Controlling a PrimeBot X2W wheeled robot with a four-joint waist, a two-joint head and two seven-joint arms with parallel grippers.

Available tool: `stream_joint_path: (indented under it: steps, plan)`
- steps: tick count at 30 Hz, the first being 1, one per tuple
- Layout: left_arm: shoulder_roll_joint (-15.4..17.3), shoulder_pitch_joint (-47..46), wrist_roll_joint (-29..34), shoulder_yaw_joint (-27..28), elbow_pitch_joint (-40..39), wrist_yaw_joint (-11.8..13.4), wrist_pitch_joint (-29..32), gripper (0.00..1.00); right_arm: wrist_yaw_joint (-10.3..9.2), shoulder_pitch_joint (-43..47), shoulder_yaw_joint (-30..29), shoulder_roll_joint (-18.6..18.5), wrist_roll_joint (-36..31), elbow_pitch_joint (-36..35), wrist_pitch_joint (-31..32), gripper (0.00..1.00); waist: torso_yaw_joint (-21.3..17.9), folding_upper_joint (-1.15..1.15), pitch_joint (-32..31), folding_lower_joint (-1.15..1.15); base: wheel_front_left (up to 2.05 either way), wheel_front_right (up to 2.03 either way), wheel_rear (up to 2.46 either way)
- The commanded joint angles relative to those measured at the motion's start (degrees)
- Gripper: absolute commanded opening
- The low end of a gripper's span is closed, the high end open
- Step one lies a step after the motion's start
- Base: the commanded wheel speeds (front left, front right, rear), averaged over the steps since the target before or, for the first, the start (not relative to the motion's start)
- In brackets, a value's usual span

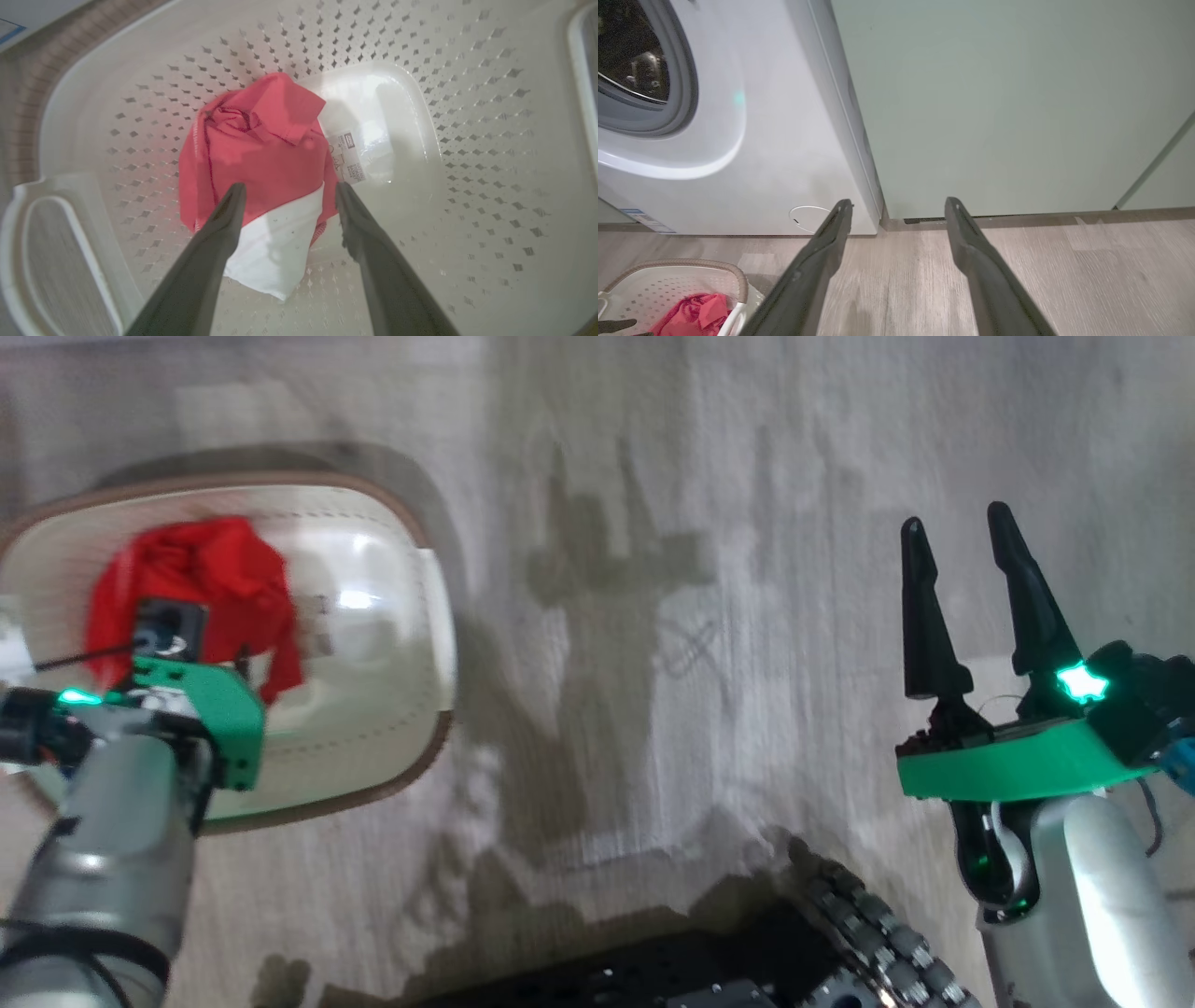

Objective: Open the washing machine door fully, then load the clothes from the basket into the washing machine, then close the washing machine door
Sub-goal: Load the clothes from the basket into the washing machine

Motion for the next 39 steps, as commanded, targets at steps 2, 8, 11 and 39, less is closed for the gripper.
stream_joint_path:
  steps: [2,8,11,39]
  plan:
    - [4.01,-1.68,1.01,0.5,2.21,0.55,1.02,1.0,0.0,-0.26,1.43,-0.26,1.27,-2.03,-0.52,1.0,-3.7,0.0,3.99,-0.01,0.0,0.0,0.0]
    - [7.61,-4.79,2.51,-0.7,6.01,1.65,2.1,1.0,0.0,-1.2,2.85,-0.26,3.39,-2.1,-0.52,1.0,-6.5,0.0,6.87,-0.01,0.0,0.0,0.0]
    - [9.41,-6.11,2.76,-0.9,7.95,2.41,3.11,1.0,0.0,-1.67,4.24,-0.26,4.47,-2.11,-0.52,1.0,-7.85,0.0,8.38,-0.01,0.0,0.0,0.0]
    - [13.29,-13.13,0.69,-2.02,12.6,5.23,14.71,1.0,0.0,-2.53,4.74,-0.26,5.55,-4.47,-0.52,1.0,-7.99,0.0,16.45,-0.01,0.0,0.0,0.0]
